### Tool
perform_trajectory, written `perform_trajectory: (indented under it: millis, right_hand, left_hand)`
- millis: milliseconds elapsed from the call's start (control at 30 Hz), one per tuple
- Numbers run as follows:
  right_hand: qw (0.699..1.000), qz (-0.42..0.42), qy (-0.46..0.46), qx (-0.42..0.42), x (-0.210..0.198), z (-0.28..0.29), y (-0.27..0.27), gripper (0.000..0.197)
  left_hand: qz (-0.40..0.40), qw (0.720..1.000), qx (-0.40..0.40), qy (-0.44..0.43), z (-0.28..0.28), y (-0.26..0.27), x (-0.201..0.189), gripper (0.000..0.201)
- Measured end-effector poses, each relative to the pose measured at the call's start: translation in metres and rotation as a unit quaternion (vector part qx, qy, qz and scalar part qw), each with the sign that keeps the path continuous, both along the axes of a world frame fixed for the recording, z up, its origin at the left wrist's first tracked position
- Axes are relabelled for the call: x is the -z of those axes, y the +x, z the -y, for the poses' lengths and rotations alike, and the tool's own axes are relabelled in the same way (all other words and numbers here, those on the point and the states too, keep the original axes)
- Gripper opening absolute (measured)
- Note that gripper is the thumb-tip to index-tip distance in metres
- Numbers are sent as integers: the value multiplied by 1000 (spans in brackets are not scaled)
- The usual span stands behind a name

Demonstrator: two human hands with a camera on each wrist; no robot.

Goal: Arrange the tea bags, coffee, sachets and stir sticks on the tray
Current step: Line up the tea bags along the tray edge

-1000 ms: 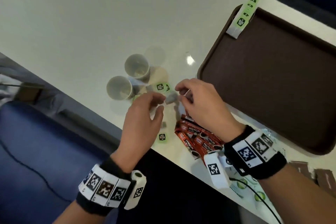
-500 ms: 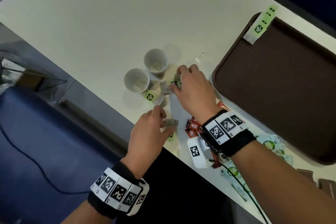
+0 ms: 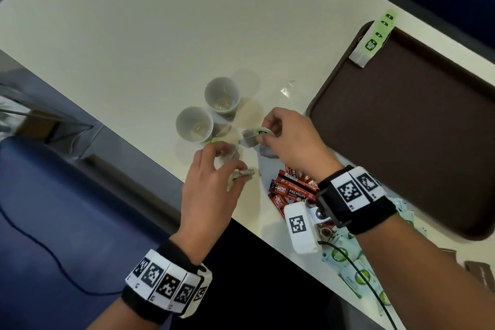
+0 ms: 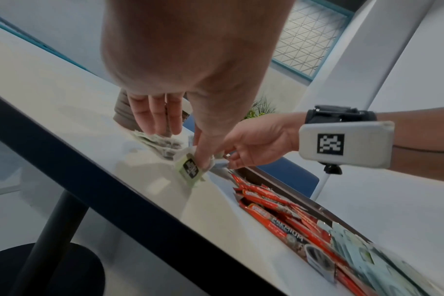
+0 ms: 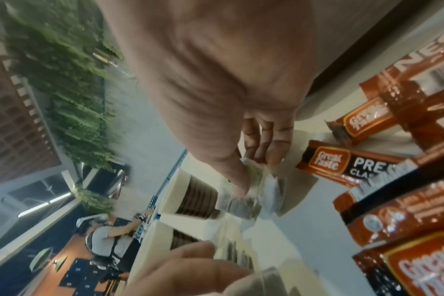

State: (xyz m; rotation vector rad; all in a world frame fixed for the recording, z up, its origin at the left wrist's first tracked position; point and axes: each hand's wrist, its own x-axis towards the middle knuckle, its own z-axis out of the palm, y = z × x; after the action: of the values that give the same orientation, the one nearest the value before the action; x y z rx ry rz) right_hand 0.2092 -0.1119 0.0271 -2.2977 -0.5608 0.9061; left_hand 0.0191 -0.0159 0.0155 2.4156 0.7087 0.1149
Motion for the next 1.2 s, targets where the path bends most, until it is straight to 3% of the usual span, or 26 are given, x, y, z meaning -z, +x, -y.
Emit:
perform_trajectory:
  millis: [133,400,633,733,900,1200]
  right_hand:
    - [999,-13,34,35,-11,14,3,16]
    - [994,-68,68,54,-21,8,0,17]
    - [991,-104,79,22,-19,-5,0,12]
    - [993,-104,47,-24,-15,-13,-9,21]
    - [992,-43,-8,-119,-8,-22,-24,54]
    - [989,-15,-7,-146,-3,-25,-28,32]
  left_hand:
    - [-18,1000,-2,2,3,3,10,18]
    - [36,994,18,-97,6,2,12,20]
    - [60,975,-95,-191,5,1,-1,18]
    - [51,966,-128,-219,8,1,0,18]
    - [58,967,-128,-211,15,-3,-1,21]
    - [100,974,-99,-178,17,-2,-5,20]
